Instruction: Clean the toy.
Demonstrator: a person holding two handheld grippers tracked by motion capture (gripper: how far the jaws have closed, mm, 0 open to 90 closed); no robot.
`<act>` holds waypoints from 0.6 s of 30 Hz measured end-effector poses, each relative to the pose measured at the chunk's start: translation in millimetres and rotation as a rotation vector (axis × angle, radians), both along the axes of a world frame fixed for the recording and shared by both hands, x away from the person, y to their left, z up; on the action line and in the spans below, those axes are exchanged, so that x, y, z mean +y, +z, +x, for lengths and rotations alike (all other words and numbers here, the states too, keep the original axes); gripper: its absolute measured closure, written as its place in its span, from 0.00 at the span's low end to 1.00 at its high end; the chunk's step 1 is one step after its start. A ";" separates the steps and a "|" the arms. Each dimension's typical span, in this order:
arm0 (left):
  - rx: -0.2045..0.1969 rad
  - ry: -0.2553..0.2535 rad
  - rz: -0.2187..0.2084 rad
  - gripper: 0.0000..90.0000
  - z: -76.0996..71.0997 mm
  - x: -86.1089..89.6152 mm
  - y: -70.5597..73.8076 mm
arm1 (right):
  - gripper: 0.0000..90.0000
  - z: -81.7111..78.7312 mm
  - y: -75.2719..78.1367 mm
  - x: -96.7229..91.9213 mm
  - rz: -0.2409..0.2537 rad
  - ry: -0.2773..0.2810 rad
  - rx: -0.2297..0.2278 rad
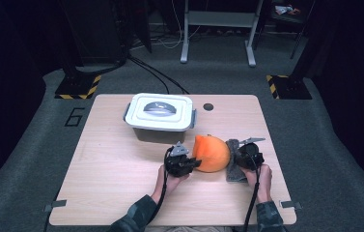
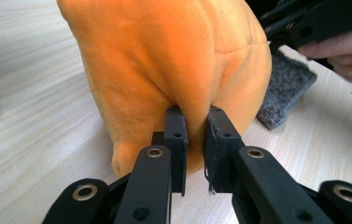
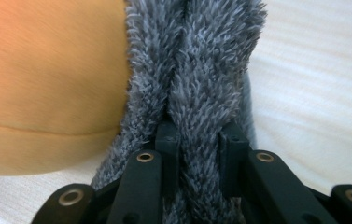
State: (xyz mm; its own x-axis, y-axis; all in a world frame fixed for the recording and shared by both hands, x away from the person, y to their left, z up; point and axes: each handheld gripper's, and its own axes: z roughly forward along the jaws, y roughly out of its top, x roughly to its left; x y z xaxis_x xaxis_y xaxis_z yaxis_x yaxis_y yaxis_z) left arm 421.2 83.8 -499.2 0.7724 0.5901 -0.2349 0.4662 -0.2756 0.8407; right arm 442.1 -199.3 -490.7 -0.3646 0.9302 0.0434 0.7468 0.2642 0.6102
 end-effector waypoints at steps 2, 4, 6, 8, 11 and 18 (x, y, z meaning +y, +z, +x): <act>-0.005 -0.002 0.007 0.89 0.2 0.0 0.7 | 0.83 -1.1 0.4 -4.3 0.019 -0.007 0.001; -0.008 -0.002 0.009 0.89 0.3 0.1 1.4 | 0.83 -3.1 3.6 -6.1 0.013 -0.014 -0.003; -0.005 -0.003 0.002 0.89 0.0 0.4 0.9 | 0.83 -12.0 21.9 -11.8 0.009 -0.028 -0.059; -0.003 -0.006 -0.002 0.89 0.5 1.1 0.4 | 0.83 -15.8 29.9 -12.1 0.006 -0.028 -0.084; -0.001 -0.012 -0.001 0.88 0.9 1.9 0.8 | 0.83 -30.2 60.0 -0.6 -0.001 0.011 -0.189; 0.001 -0.015 -0.010 0.86 0.8 1.7 1.2 | 0.83 -29.8 62.8 41.8 -0.079 0.109 -0.194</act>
State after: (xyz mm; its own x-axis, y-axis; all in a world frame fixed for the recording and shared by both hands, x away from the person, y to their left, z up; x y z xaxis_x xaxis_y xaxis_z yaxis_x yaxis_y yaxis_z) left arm 422.0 85.5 -498.0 0.7810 0.5759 -0.2417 0.4631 -0.2743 0.8428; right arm 412.2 -157.5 -427.9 -0.4578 0.8824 -0.1086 0.5817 0.3896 0.7141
